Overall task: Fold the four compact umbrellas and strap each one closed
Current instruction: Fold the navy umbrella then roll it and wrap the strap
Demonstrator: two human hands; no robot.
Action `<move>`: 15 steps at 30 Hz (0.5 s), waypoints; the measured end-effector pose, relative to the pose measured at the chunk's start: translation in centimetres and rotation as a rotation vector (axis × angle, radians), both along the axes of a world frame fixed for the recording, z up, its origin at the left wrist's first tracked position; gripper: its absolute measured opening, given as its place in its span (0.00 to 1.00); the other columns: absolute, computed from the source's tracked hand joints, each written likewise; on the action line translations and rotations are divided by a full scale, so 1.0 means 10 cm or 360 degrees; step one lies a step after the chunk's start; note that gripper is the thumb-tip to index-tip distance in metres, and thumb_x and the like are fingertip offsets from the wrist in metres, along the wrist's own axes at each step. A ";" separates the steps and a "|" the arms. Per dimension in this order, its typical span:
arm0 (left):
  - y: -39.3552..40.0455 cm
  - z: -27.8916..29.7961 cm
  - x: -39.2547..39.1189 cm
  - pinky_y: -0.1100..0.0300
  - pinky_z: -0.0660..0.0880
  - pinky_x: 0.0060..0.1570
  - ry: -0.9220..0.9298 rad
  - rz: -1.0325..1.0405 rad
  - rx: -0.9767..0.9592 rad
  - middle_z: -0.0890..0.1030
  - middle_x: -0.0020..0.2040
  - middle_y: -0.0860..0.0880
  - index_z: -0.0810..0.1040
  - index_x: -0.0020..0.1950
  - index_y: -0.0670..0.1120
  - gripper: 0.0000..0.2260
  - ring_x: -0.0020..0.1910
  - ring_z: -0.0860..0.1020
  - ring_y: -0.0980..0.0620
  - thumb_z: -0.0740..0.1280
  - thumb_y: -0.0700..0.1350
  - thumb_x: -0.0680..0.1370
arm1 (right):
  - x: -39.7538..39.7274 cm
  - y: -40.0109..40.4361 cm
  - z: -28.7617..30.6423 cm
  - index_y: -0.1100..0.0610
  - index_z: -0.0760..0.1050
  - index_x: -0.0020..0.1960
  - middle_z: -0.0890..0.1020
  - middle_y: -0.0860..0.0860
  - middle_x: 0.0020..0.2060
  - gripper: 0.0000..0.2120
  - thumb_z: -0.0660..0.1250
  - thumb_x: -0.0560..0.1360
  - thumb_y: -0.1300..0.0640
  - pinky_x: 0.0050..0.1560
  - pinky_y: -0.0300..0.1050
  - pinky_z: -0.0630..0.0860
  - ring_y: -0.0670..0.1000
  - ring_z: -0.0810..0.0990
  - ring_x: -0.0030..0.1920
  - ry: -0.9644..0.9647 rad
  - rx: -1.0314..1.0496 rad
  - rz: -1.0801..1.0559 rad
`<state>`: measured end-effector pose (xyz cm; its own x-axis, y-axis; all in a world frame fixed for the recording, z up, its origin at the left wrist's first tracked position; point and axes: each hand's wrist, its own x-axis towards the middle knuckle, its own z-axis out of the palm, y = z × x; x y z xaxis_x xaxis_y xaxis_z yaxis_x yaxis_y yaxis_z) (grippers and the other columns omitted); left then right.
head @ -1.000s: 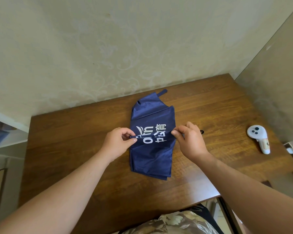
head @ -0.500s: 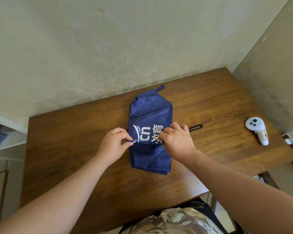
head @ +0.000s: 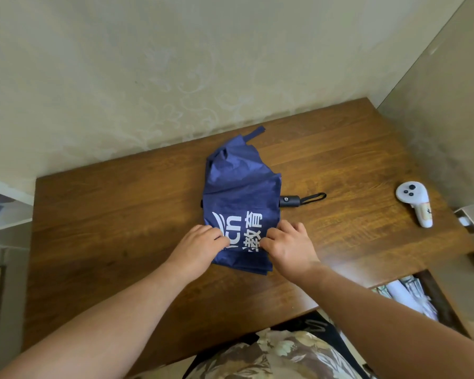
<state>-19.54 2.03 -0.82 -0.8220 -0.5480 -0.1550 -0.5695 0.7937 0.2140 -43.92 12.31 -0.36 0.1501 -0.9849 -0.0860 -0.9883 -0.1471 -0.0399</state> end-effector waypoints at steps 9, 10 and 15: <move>0.02 -0.14 -0.01 0.50 0.74 0.68 -0.0191 -0.0018 0.0144 0.81 0.65 0.50 0.78 0.73 0.50 0.25 0.65 0.78 0.46 0.70 0.33 0.78 | 0.11 0.09 -0.15 0.51 0.82 0.53 0.78 0.52 0.52 0.11 0.74 0.71 0.56 0.49 0.56 0.76 0.60 0.77 0.53 0.0063 0.0714 0.0010; 0.03 -0.15 -0.02 0.50 0.70 0.72 -0.0235 -0.0013 0.0139 0.79 0.69 0.49 0.74 0.77 0.50 0.26 0.68 0.76 0.46 0.67 0.33 0.80 | 0.13 0.06 -0.12 0.50 0.80 0.59 0.76 0.51 0.56 0.12 0.70 0.76 0.55 0.53 0.56 0.76 0.60 0.76 0.58 0.0007 0.0804 -0.0057; 0.08 -0.22 -0.03 0.49 0.66 0.75 -0.0352 -0.0031 0.0046 0.72 0.72 0.50 0.59 0.85 0.54 0.30 0.71 0.71 0.46 0.62 0.41 0.84 | 0.26 -0.11 0.05 0.53 0.73 0.70 0.71 0.53 0.64 0.20 0.63 0.78 0.56 0.57 0.56 0.77 0.59 0.72 0.62 -0.0307 0.0505 -0.0114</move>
